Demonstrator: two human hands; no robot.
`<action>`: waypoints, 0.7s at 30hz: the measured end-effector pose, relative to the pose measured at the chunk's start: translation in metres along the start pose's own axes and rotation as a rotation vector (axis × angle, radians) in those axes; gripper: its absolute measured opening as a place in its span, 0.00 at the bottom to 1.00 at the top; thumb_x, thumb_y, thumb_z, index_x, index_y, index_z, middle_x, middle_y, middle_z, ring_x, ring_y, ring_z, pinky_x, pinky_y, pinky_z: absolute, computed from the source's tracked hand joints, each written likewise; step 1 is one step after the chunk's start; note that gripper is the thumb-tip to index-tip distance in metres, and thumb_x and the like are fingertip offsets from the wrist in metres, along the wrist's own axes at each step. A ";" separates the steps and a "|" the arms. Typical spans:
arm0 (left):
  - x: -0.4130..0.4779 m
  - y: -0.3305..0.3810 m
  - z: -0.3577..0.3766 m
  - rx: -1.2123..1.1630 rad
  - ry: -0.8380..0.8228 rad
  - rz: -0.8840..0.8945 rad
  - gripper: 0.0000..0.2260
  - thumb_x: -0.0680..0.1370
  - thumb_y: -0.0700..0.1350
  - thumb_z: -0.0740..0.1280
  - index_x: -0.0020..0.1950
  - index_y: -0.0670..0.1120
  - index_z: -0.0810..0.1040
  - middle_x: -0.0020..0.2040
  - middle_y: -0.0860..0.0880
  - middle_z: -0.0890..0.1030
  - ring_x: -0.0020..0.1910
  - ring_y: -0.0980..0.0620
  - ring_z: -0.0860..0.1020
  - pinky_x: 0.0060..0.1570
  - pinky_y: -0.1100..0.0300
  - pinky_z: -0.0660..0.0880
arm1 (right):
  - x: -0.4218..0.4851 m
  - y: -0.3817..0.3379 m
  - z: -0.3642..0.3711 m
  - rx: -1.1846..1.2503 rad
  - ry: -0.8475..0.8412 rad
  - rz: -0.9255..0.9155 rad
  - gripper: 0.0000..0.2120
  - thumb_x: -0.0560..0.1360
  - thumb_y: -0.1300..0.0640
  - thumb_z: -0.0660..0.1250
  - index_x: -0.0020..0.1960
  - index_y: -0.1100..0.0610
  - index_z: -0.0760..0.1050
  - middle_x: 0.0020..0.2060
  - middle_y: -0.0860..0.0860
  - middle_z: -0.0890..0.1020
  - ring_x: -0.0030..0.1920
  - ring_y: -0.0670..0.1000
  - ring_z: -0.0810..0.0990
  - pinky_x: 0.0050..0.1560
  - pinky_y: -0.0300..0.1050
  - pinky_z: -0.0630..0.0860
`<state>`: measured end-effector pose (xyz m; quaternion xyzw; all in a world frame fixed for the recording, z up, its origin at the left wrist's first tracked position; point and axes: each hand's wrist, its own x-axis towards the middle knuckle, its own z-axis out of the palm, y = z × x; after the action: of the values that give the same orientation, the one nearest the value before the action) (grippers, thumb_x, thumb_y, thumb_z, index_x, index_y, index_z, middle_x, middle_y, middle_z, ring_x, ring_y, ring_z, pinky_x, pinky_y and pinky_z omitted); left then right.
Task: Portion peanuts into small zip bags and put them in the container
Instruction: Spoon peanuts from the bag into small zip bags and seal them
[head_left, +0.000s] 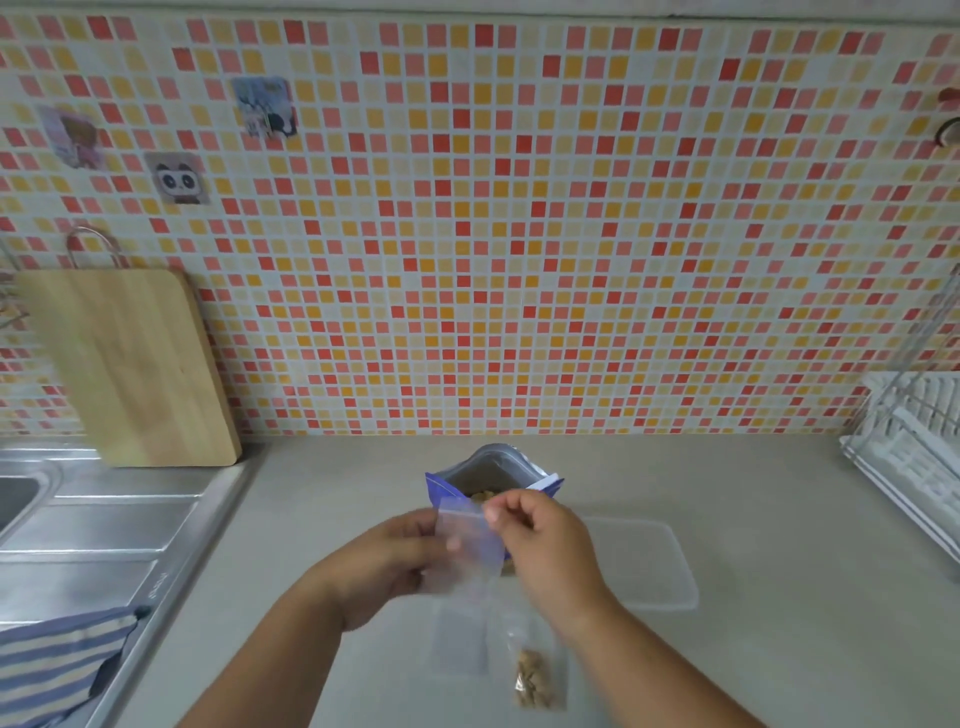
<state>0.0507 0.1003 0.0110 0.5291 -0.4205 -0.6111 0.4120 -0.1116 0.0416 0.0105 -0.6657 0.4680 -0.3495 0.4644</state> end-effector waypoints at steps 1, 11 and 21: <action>0.003 0.012 0.003 -0.004 0.005 0.043 0.14 0.69 0.46 0.68 0.54 0.47 0.82 0.50 0.48 0.84 0.48 0.51 0.81 0.48 0.59 0.76 | 0.005 -0.008 -0.004 -0.033 0.006 -0.047 0.13 0.75 0.58 0.66 0.35 0.44 0.75 0.35 0.43 0.81 0.37 0.43 0.78 0.43 0.36 0.74; 0.037 0.074 0.018 0.082 0.273 0.169 0.05 0.73 0.44 0.71 0.45 0.47 0.86 0.47 0.43 0.85 0.50 0.45 0.82 0.50 0.52 0.79 | 0.048 -0.039 -0.030 -0.081 0.076 -0.256 0.08 0.76 0.58 0.66 0.42 0.47 0.78 0.38 0.42 0.81 0.42 0.40 0.78 0.43 0.29 0.72; 0.049 0.067 0.027 0.737 0.704 0.483 0.13 0.69 0.49 0.74 0.31 0.53 0.72 0.32 0.54 0.77 0.34 0.56 0.75 0.35 0.61 0.71 | 0.042 -0.056 -0.034 -0.042 0.031 -0.178 0.09 0.75 0.52 0.67 0.36 0.43 0.77 0.38 0.40 0.82 0.42 0.39 0.79 0.41 0.27 0.70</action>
<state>0.0227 0.0352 0.0623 0.6987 -0.5525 -0.0990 0.4437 -0.1122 -0.0005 0.0752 -0.7088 0.4213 -0.3899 0.4099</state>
